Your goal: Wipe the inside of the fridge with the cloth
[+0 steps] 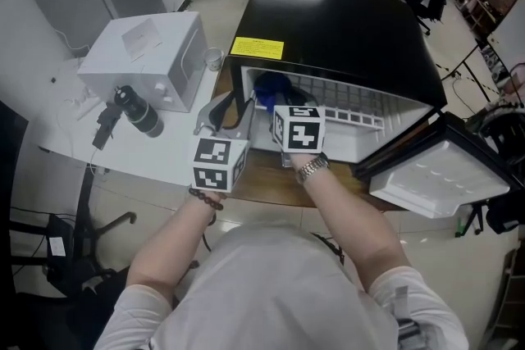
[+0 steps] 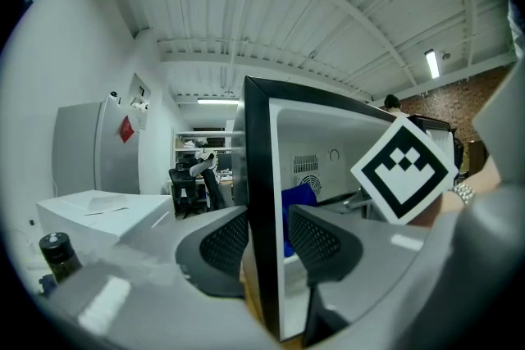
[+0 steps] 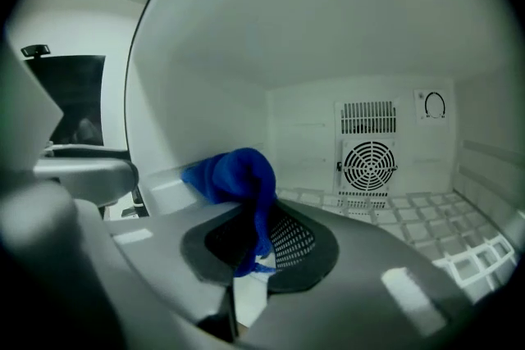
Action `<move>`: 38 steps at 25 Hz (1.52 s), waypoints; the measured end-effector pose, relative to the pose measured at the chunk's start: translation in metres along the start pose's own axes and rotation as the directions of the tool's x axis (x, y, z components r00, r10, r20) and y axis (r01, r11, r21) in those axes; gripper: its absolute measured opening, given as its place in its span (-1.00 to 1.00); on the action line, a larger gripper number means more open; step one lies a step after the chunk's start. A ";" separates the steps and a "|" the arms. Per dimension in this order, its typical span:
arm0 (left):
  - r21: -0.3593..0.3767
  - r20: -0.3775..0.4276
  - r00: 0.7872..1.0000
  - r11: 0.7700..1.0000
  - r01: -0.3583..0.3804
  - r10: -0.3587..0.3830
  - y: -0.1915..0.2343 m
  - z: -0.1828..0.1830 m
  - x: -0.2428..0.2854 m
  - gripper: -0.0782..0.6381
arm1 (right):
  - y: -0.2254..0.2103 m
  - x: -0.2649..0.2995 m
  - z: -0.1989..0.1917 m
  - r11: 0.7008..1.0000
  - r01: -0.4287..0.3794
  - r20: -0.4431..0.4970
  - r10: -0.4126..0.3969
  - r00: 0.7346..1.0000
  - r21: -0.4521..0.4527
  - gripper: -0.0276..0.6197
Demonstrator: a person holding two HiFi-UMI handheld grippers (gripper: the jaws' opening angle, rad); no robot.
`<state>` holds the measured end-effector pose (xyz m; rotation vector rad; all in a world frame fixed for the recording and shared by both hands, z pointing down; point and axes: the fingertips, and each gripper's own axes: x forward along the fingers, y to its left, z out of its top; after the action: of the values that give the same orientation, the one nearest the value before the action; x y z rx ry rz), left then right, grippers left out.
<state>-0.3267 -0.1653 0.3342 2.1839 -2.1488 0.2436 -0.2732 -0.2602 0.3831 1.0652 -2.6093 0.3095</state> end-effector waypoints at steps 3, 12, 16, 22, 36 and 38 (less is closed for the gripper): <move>-0.008 0.007 1.000 1.000 0.002 -0.002 0.000 0.002 -0.001 -0.37 | -0.005 0.000 -0.009 0.999 0.023 -0.020 -0.024 1.000 -0.030 -0.81; -0.018 0.024 1.000 1.000 0.014 -0.014 0.000 0.002 -0.001 -0.38 | -0.030 -0.009 -0.021 0.995 0.086 -0.025 -0.087 0.996 -0.053 -0.81; -0.024 0.027 0.999 0.999 0.022 -0.021 0.001 0.001 -0.002 -0.38 | -0.045 -0.016 -0.021 0.992 0.120 -0.018 -0.121 0.993 -0.050 -0.81; -0.041 0.042 0.999 0.999 0.032 -0.030 0.001 0.004 -0.002 -0.38 | -0.067 -0.028 -0.021 0.984 0.173 -0.004 -0.174 0.985 -0.043 -0.81; -0.053 0.053 0.998 0.998 0.022 -0.020 0.001 0.004 -0.003 -0.38 | -0.132 -0.065 -0.029 0.957 0.292 0.000 -0.292 0.957 -0.002 -0.81; -0.055 0.049 0.999 0.998 0.012 -0.010 0.001 0.004 -0.003 -0.38 | -0.141 -0.071 -0.032 0.953 0.302 -0.006 -0.302 0.953 0.008 -0.81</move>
<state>-0.3279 -0.1629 0.3300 2.1931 -2.1402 0.1304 -0.1193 -0.3036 0.3990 1.4407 -2.3931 0.2512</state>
